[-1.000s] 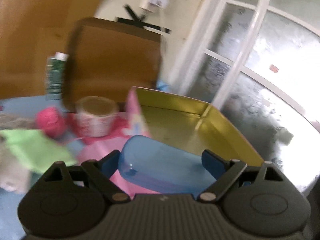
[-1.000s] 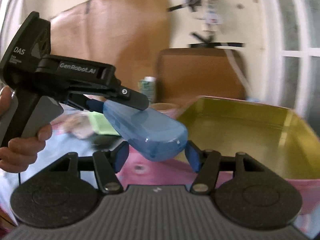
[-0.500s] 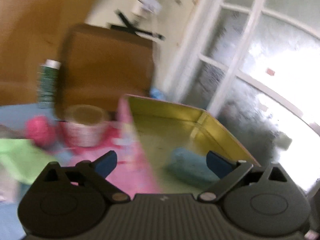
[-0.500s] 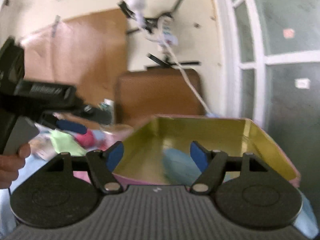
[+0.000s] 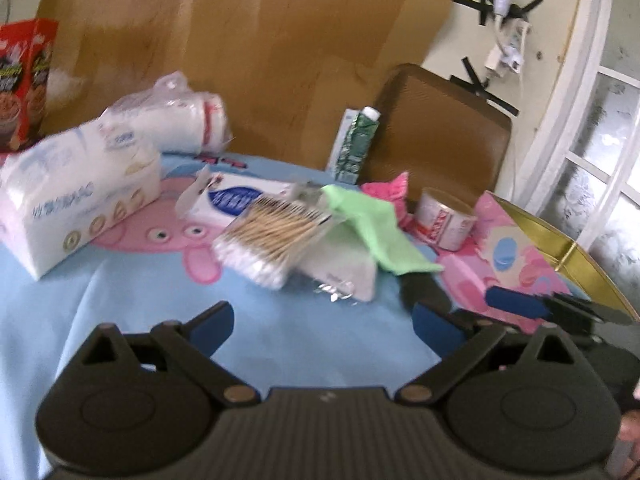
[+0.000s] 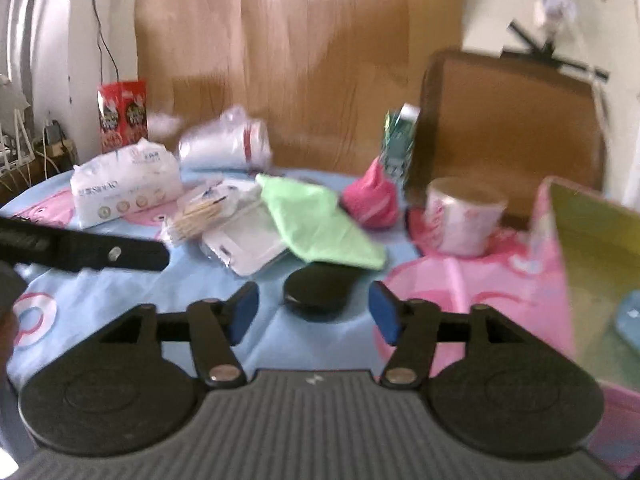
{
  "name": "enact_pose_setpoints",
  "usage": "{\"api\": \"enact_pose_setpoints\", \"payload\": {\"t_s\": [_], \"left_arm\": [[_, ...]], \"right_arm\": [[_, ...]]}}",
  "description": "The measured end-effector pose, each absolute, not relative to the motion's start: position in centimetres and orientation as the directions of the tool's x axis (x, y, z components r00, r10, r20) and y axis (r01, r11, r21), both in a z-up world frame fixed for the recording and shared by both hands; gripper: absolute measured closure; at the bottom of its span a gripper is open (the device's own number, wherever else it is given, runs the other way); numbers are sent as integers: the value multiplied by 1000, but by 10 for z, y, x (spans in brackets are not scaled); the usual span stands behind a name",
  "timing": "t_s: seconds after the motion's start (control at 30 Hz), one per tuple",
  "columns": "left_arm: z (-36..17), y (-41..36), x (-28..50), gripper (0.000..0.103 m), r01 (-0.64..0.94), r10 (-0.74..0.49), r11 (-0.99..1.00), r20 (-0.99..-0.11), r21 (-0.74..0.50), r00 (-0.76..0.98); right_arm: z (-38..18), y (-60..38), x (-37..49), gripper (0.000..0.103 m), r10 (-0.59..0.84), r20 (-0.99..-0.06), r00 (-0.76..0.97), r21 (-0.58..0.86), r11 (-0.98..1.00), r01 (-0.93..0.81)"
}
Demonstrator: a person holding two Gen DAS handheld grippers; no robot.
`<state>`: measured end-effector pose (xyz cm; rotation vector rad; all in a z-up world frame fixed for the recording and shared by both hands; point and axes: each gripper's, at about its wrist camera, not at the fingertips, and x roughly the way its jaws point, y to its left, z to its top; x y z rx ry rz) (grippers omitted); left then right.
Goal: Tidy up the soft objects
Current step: 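Grasp the black oval pad with the right gripper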
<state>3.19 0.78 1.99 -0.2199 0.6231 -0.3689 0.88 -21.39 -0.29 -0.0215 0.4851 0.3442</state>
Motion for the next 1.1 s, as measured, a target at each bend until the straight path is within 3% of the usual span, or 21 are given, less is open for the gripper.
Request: {"api": "enact_pose_setpoints", "payload": {"t_s": [0.1, 0.23, 0.3, 0.67, 0.8, 0.97, 1.1], "left_arm": [[9, 11, 36, 4, 247, -397, 911, -544, -330, 739], [5, 20, 39, 3, 233, -406, 902, -531, -363, 744], [3, 24, 38, 3, 237, -417, 895, -522, -377, 744], [4, 22, 39, 1, 246, -438, 885, -526, -395, 729], [5, 17, 38, 1, 258, -433, 893, -543, -369, 720], [6, 16, 30, 1, 264, -445, 888, -558, -377, 701], [10, 15, 27, 1, 289, -561, 814, -558, -503, 611]], "right_arm": [[-7, -207, 27, 29, 280, -498, 821, 66, 956, -286], [-19, -205, 49, 33, 280, -559, 781, 132, 959, -250], [-20, -202, 44, 50, 257, -545, 798, 102, 965, -242], [-24, -211, -60, 50, 490, -492, 720, 170, 865, -473], [-28, -196, -72, 50, 471, -477, 742, 86, 865, -494], [-31, -195, -72, 50, 471, -459, 753, 92, 868, -487], [-32, -201, -73, 51, 478, -448, 756, 116, 869, -480]]}}
